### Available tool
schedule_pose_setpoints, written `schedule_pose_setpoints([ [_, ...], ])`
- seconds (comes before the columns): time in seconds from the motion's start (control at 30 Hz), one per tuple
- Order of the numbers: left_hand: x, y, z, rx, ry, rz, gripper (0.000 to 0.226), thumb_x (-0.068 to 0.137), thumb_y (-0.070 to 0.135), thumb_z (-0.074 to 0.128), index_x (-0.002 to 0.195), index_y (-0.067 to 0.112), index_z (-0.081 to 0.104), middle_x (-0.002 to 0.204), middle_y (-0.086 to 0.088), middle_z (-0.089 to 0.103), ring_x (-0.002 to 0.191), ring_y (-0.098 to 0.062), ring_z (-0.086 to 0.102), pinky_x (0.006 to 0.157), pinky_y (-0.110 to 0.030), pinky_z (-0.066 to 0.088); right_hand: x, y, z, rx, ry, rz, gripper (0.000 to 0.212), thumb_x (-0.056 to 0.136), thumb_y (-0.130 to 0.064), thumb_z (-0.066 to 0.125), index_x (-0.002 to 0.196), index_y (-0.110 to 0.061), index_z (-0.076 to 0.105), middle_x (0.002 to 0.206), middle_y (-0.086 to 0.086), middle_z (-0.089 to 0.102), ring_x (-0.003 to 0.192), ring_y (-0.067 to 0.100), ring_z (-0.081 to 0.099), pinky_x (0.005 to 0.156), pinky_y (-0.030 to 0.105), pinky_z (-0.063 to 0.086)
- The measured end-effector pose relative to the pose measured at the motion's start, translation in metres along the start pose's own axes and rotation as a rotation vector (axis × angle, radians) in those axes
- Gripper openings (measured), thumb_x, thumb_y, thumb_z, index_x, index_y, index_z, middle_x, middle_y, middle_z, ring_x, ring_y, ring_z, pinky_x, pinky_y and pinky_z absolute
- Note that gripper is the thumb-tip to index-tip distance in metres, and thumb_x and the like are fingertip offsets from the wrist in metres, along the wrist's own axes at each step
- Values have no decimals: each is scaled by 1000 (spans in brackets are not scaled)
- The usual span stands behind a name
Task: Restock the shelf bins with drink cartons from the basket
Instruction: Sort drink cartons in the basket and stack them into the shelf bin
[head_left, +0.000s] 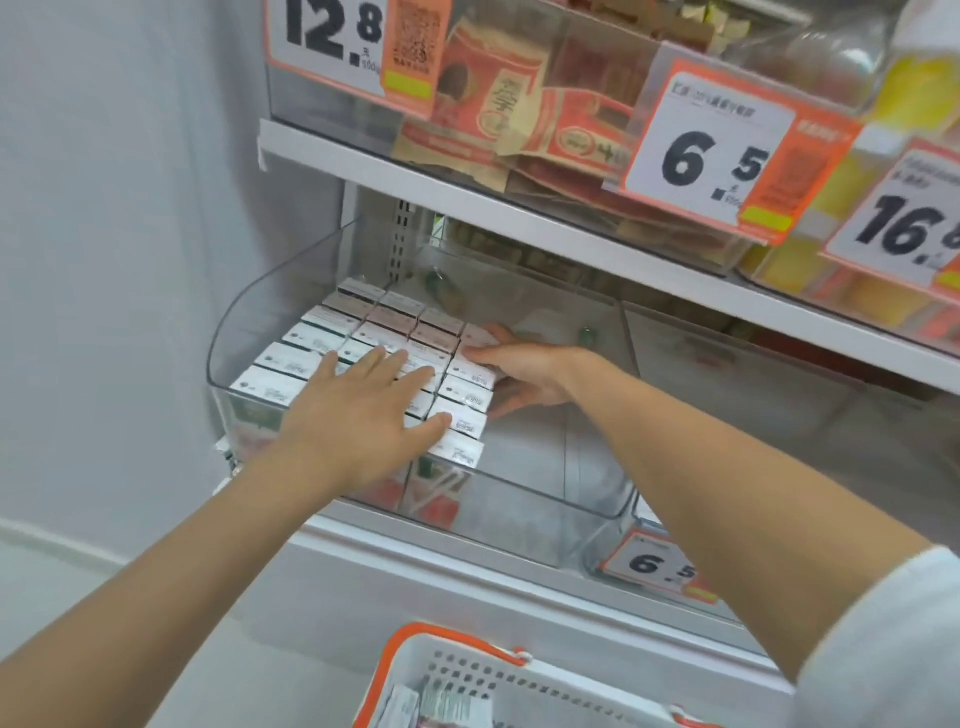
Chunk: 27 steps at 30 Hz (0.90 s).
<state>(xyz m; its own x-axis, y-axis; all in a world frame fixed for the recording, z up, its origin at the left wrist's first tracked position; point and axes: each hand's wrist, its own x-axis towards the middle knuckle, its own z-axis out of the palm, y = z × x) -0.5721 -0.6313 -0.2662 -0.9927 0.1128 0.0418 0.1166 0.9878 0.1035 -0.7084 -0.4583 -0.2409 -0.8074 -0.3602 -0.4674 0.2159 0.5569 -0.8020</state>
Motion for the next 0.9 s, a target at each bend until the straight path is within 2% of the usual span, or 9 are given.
schedule_pose_setpoints([
  [0.13,1,-2,2,8,-6,-2,78,83,71,5,153,36,9,163,5,3,150,-14,-2,120,-50,1,3,5,2,3,12,9,82,96,-37,58,152,-43,-1,116,6,70,103,27,69,86,46,58],
  [0.2,1,-2,3,-3,-2,-5,75,86,70,9,152,36,11,163,5,5,150,-14,-1,120,-49,2,-3,5,5,-23,35,11,88,95,-43,58,151,-44,-10,138,7,57,116,28,62,90,44,56],
  [0.3,0,0,0,-76,37,-34,69,89,67,23,151,35,21,162,4,13,149,-14,7,120,-48,4,-25,6,15,-320,209,-124,85,94,-52,53,155,-34,-4,161,1,21,141,26,35,102,34,44],
  [0.37,-6,5,-5,-103,129,-68,66,89,64,36,145,30,35,156,0,30,144,-19,24,119,-48,11,-49,13,22,-454,323,-281,80,96,-43,55,156,-19,10,160,7,21,146,25,25,112,32,32],
  [0.43,-16,17,-11,-57,301,-80,56,88,57,49,132,22,52,137,-6,53,128,-26,45,109,-48,29,-82,25,28,-515,415,-432,66,95,-33,59,150,-14,29,147,13,39,135,26,38,110,30,31],
  [0.5,-34,38,-13,-107,429,-86,38,87,44,58,112,16,61,111,-8,64,108,-31,54,91,-45,42,-120,41,34,-513,532,-580,46,91,-22,61,135,-15,50,114,3,52,104,18,54,90,25,39],
  [0.63,-84,95,15,-345,364,-66,18,85,32,61,93,17,55,93,-5,59,91,-29,55,69,-38,43,-188,105,41,-495,661,-738,24,80,-8,59,103,-13,66,86,-6,53,70,10,49,71,27,41],
  [0.77,-135,149,80,-506,-9,-56,22,88,37,64,98,18,57,96,-2,62,90,-23,58,80,-37,48,-225,223,37,-528,424,-419,23,84,-7,60,105,-14,66,94,-1,61,73,14,52,75,29,46],
  [0.9,-172,181,145,-600,-282,-38,20,89,32,64,103,17,60,98,-1,65,88,-18,60,84,-37,50,-255,363,18,-543,152,30,31,87,-11,63,118,-13,63,126,8,60,101,16,55,91,28,45],
])
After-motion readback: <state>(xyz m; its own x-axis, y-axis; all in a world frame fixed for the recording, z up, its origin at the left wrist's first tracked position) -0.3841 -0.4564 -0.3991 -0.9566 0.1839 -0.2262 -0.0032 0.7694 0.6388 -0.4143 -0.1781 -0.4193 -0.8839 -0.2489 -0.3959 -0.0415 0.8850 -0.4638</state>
